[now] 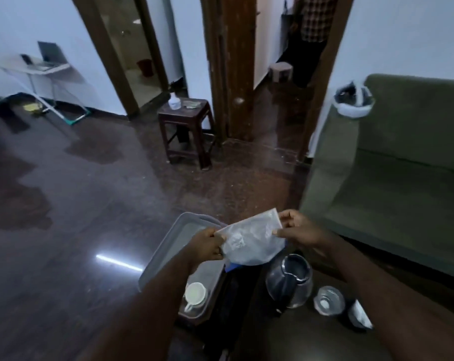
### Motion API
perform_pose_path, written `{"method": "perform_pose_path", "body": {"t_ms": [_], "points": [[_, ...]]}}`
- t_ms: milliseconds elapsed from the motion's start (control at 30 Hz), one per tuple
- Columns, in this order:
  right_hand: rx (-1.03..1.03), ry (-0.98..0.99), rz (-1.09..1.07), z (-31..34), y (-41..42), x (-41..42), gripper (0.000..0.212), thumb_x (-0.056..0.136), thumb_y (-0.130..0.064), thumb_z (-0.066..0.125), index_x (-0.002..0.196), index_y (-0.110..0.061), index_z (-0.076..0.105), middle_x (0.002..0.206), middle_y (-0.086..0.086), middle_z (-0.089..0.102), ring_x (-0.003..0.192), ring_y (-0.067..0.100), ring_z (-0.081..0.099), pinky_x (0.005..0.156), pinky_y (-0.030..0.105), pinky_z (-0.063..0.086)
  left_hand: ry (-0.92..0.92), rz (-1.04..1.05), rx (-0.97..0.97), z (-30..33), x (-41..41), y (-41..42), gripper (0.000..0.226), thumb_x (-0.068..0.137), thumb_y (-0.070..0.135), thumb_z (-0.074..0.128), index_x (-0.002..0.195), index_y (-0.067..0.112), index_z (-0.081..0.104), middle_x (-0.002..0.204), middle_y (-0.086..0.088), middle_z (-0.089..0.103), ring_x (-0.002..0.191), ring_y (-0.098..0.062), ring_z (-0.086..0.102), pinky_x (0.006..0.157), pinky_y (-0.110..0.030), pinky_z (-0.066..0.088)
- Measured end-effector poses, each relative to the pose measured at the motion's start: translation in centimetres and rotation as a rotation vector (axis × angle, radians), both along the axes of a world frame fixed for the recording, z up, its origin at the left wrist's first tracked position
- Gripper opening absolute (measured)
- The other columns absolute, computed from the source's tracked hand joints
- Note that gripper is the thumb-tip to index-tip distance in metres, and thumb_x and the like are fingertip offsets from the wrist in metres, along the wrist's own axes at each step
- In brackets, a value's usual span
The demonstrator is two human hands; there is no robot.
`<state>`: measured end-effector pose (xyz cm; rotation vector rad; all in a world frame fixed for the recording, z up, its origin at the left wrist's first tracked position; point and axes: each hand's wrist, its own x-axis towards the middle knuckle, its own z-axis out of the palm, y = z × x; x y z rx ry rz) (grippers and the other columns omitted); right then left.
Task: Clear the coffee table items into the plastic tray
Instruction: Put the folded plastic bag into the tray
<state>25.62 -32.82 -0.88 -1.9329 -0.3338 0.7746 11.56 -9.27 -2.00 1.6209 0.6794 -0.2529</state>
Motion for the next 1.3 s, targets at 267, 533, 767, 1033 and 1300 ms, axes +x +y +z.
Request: {"method": "perform_pose_path", "body": {"t_ms": [267, 533, 767, 1033, 1300], "points": [[-0.234, -0.151, 0.207, -9.2, 16.6, 2.6, 0.027, 0.082, 0.008, 0.068, 0.105, -0.004, 0.062, 0.072, 0.0, 0.055, 0.063, 0.01, 0.049, 0.051, 0.011, 0.042, 0.19, 0.069, 0.178, -11.2, -2.6, 10.6, 0.013, 0.087, 0.016, 0.067, 0.095, 0.007, 0.061, 0.076, -0.003, 0.066, 0.066, -0.013, 0.063, 0.062, -0.027, 0.048], [-0.382, -0.239, 0.358, -18.3, 24.0, 3.2, 0.026, 0.088, -0.005, 0.065, 0.113, -0.011, 0.067, 0.1, 0.008, 0.067, 0.096, 0.021, 0.062, 0.09, 0.032, 0.052, 0.218, -0.236, 0.692, -20.7, 0.6, 11.8, 0.077, 0.075, 0.044, 0.074, 0.136, 0.018, 0.034, 0.129, -0.007, 0.053, 0.115, -0.028, 0.057, 0.096, -0.036, 0.046], [-0.74, -0.624, 0.762, -22.3, 25.2, 1.4, 0.034, 0.091, -0.019, 0.058, 0.126, -0.023, 0.058, 0.129, 0.004, 0.058, 0.121, 0.026, 0.056, 0.102, 0.039, 0.047, 0.175, -0.745, 0.75, -24.3, 1.3, 10.8, 0.049, 0.083, 0.031, 0.064, 0.129, 0.031, 0.047, 0.129, -0.007, 0.044, 0.116, -0.033, 0.049, 0.089, -0.045, 0.05], [-0.979, -0.615, 0.978, -21.3, 23.3, -0.8, 0.042, 0.095, -0.029, 0.053, 0.136, -0.026, 0.048, 0.145, 0.004, 0.044, 0.132, 0.029, 0.044, 0.108, 0.047, 0.04, 0.28, -0.97, 0.898, -22.0, 1.8, 9.6, 0.057, 0.082, 0.035, 0.066, 0.135, 0.022, 0.047, 0.133, -0.012, 0.045, 0.121, -0.036, 0.047, 0.093, -0.047, 0.042], [-0.804, -0.819, 0.433, -10.2, 16.9, -2.2, 0.071, 0.092, -0.044, 0.05, 0.152, -0.017, 0.023, 0.161, 0.007, 0.023, 0.152, 0.027, 0.012, 0.119, 0.045, 0.024, -0.081, -0.745, 1.127, -9.6, 5.7, 6.8, 0.055, 0.09, 0.044, 0.055, 0.135, 0.014, 0.043, 0.146, -0.013, 0.04, 0.138, -0.032, 0.031, 0.109, -0.044, 0.027]]}}
